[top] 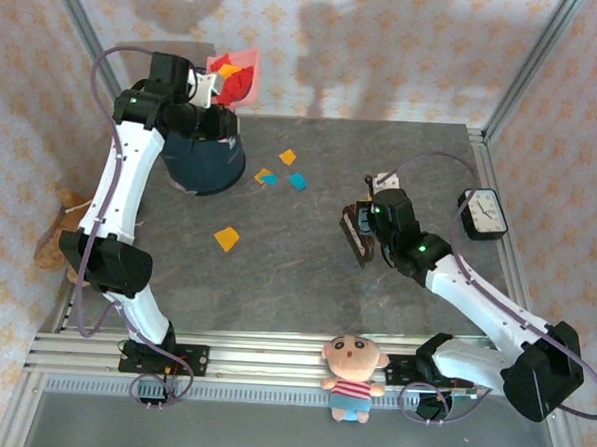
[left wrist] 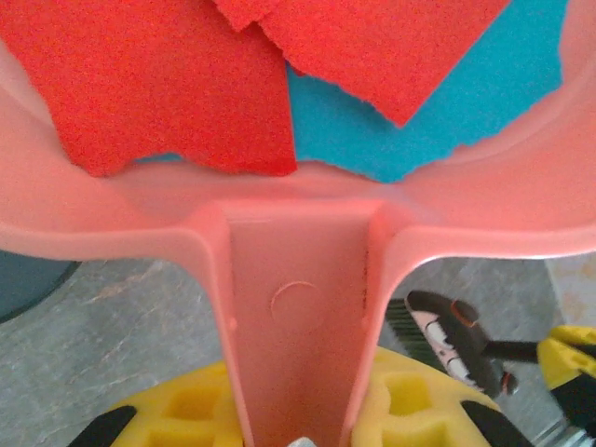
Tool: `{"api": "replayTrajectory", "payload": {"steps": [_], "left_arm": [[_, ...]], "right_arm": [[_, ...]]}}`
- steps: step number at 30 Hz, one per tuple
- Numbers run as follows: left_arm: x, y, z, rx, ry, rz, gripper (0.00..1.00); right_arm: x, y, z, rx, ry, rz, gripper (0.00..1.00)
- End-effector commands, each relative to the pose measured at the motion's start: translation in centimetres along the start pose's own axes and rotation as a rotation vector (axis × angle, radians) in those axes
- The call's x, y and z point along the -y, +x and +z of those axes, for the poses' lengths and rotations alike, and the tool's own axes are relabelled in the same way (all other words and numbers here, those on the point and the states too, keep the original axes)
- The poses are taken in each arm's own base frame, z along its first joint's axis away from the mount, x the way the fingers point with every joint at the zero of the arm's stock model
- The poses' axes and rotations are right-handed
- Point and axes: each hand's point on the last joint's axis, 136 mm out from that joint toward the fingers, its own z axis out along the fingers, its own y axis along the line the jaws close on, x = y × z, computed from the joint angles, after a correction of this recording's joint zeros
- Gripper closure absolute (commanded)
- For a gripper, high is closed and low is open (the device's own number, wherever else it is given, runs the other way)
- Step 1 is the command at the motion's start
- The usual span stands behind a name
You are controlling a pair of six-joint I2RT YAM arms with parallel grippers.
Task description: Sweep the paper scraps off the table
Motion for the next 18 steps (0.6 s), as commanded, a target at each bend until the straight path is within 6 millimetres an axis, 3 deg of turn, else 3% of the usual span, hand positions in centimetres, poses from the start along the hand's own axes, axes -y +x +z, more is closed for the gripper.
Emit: {"api": "replayTrajectory", "payload": {"steps": [1,18], "left_arm": [[0.7,-1.8,-0.5,0.065,0.098,-0.081,1.0],[-1.4,-6.0,-0.5,0.216,0.353,-0.408,1.0]], "right_arm": [[-0.5,-1.3,-0.1,0.03,-0.014,0.012,1.0],[-1.0,-1.1,0.5,0.001,-0.024,0.013,1.0]]}}
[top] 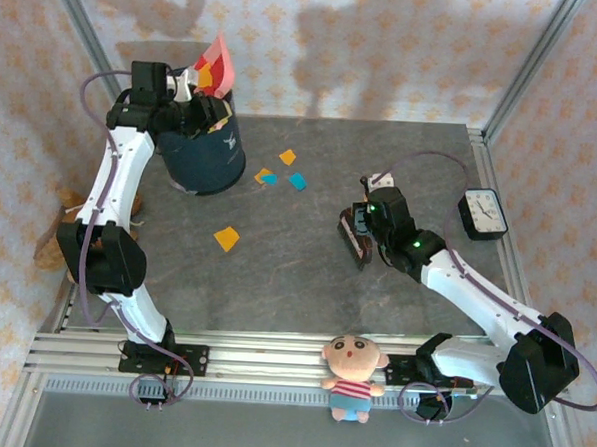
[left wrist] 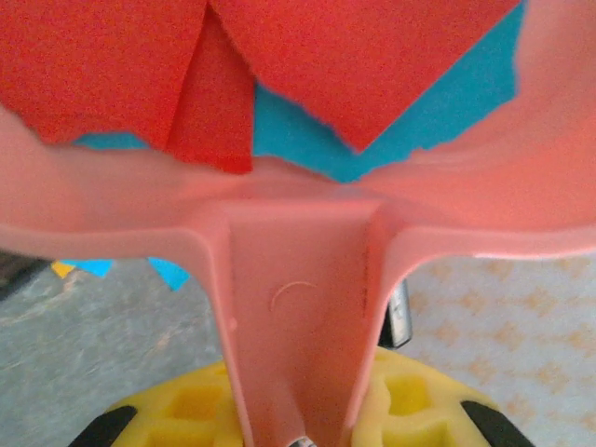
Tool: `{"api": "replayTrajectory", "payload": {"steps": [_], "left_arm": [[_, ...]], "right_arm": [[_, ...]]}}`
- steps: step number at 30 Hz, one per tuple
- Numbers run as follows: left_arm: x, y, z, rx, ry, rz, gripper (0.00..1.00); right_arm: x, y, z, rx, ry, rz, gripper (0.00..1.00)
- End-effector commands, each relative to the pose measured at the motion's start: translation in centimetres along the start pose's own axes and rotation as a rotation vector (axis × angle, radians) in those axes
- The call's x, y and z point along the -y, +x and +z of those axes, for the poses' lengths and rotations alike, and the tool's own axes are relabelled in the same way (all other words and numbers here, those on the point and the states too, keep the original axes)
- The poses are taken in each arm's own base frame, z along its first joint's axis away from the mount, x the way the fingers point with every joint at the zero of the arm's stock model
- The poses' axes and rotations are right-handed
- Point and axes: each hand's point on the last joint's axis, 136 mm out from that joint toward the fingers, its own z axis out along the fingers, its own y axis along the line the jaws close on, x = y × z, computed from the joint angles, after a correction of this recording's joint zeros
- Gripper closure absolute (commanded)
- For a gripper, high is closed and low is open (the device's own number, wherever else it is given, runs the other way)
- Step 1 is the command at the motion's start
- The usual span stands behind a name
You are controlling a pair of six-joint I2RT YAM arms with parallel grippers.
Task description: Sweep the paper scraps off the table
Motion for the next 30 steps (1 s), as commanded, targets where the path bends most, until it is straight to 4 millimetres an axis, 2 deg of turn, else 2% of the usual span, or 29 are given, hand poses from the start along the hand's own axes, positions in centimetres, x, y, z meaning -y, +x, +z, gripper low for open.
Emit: {"api": "replayTrajectory", "payload": {"steps": [1,16,30], "left_arm": [[3.1,-1.8,-1.6,0.083,0.143,-0.029,1.0],[4.1,-3.3,-1.1,0.142,0.306,-0.167,1.0],[6.0,-4.7,-2.1,0.179,0.48,-0.272,1.0]], "right_arm": [[-0.5,-1.9,-0.5,0.041,-0.014,0.023,1.0],[-0.3,-1.4,-0.5,0.022,-0.003,0.022,1.0],[-0.2,-1.2,-0.5,0.016,0.001,0.022,1.0]]}}
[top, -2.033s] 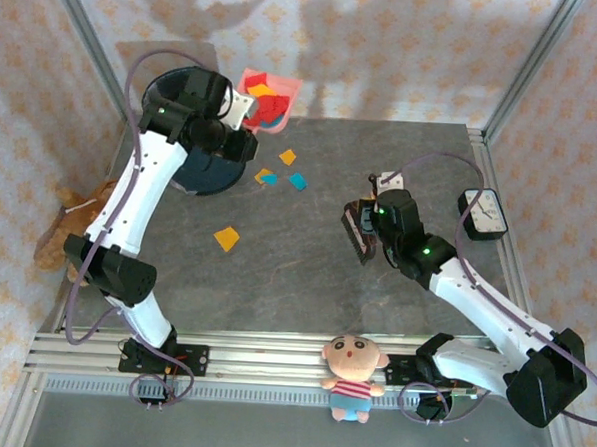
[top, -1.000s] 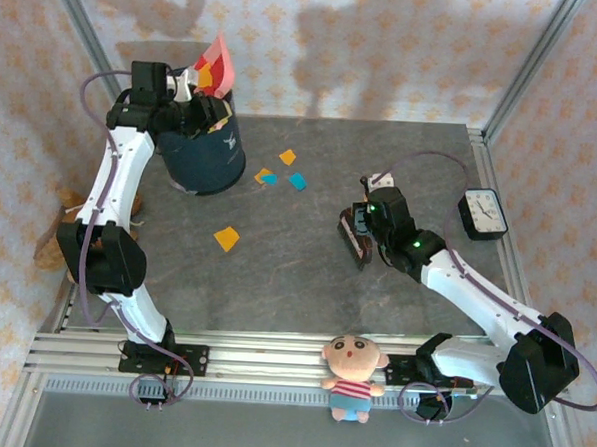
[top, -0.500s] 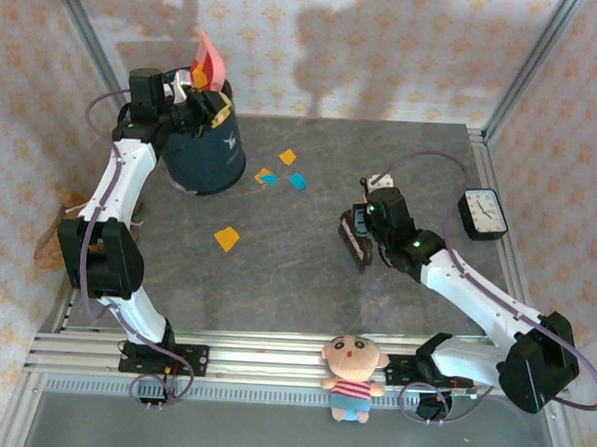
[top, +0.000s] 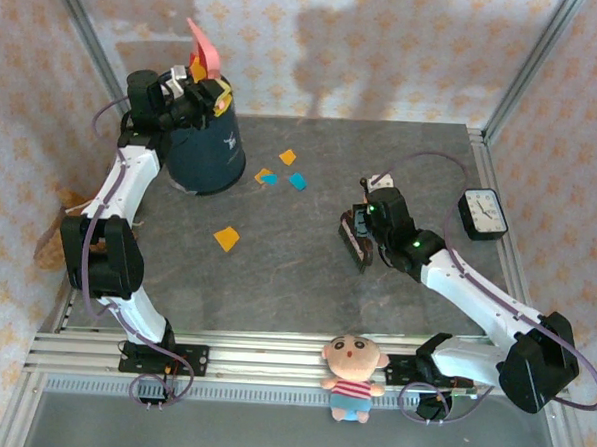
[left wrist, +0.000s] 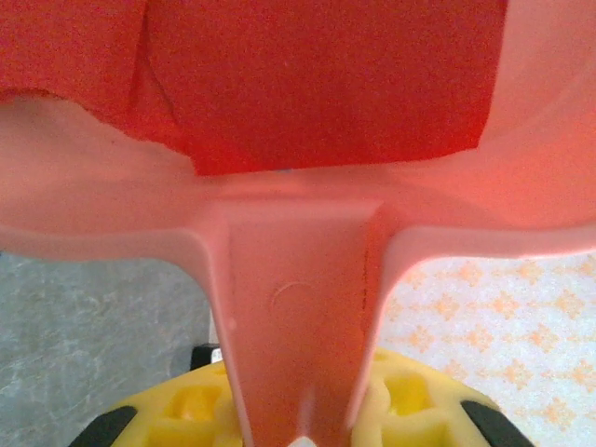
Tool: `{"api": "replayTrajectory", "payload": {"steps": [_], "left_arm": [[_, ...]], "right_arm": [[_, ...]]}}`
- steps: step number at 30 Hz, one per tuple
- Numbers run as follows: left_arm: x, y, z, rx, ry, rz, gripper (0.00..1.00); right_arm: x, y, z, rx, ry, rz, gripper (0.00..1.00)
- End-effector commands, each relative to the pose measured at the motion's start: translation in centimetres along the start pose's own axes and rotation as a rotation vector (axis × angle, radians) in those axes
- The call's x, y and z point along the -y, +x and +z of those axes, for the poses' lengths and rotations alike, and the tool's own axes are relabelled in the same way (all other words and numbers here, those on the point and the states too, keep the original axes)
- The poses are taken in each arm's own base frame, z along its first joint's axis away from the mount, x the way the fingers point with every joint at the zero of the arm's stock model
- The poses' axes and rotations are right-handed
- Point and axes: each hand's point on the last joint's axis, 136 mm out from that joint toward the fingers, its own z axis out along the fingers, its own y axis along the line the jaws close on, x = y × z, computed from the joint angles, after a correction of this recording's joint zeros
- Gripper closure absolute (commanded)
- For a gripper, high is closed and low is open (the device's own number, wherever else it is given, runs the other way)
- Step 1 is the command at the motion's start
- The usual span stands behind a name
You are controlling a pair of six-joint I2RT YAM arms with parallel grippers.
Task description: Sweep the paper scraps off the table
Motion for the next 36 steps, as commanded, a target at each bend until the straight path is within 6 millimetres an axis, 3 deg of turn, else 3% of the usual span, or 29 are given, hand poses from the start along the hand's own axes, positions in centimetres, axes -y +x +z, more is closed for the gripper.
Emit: {"api": "replayTrajectory", "payload": {"steps": [1,25,36], "left_arm": [[4.2,0.0,-1.3,0.013,0.137,0.024,1.0],[4.2,-0.2,-2.6,0.061,0.318,-0.189,1.0],[5.9,0.1,-4.1,0.07,0.439,-0.268,1.0]], "right_arm": [[-0.4,-1.7,-0.6,0.037,-0.006,0.025,1.0],[-0.4,-1.6,-0.5,0.031,-0.007,0.031,1.0],[-0.5,-1.6,-0.4,0.032,-0.013,0.035,1.0]]}}
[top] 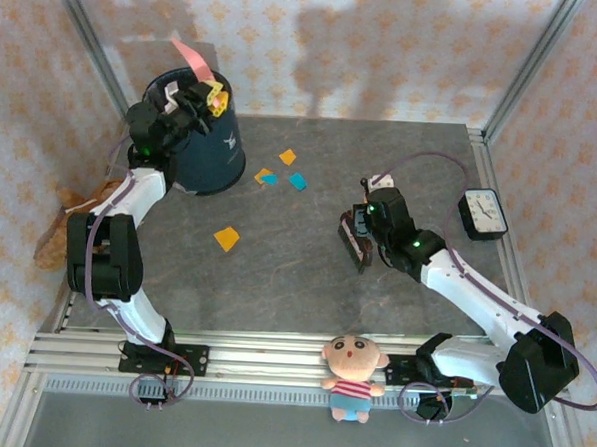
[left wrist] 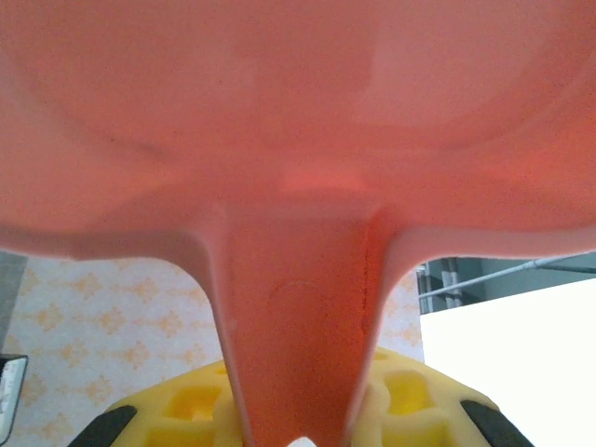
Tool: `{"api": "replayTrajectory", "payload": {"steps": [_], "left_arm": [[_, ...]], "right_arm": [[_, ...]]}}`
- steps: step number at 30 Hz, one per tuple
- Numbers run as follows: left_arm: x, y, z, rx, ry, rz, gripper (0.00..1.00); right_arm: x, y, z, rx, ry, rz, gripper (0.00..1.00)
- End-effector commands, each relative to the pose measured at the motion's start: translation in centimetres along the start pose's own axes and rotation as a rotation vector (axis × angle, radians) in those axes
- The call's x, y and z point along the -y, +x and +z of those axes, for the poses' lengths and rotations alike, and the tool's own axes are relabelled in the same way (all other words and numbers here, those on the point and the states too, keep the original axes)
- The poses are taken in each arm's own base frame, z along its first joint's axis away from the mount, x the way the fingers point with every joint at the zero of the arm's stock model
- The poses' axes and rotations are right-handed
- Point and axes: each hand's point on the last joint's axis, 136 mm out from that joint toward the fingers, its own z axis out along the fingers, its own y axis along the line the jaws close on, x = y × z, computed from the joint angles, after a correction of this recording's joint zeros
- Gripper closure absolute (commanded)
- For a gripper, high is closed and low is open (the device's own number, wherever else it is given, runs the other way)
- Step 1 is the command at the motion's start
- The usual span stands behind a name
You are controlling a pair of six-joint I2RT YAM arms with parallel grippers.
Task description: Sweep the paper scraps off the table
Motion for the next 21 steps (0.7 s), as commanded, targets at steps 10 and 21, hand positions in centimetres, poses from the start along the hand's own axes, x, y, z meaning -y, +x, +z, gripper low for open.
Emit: {"api": "replayTrajectory", "payload": {"steps": [10,21], "left_arm": [[5.8,2.1,-1.8,-0.026,0.215,-0.005,1.0],[4.6,2.7,-1.5,-0.018,0.068,0.116,1.0]], "right_arm": [[-0.4,-1.6,-0.4,0.036,-0.009,0.033,1.0],[-0.4,-2.1,-0.8,0.06,-0.011,0.046,1.0]]}}
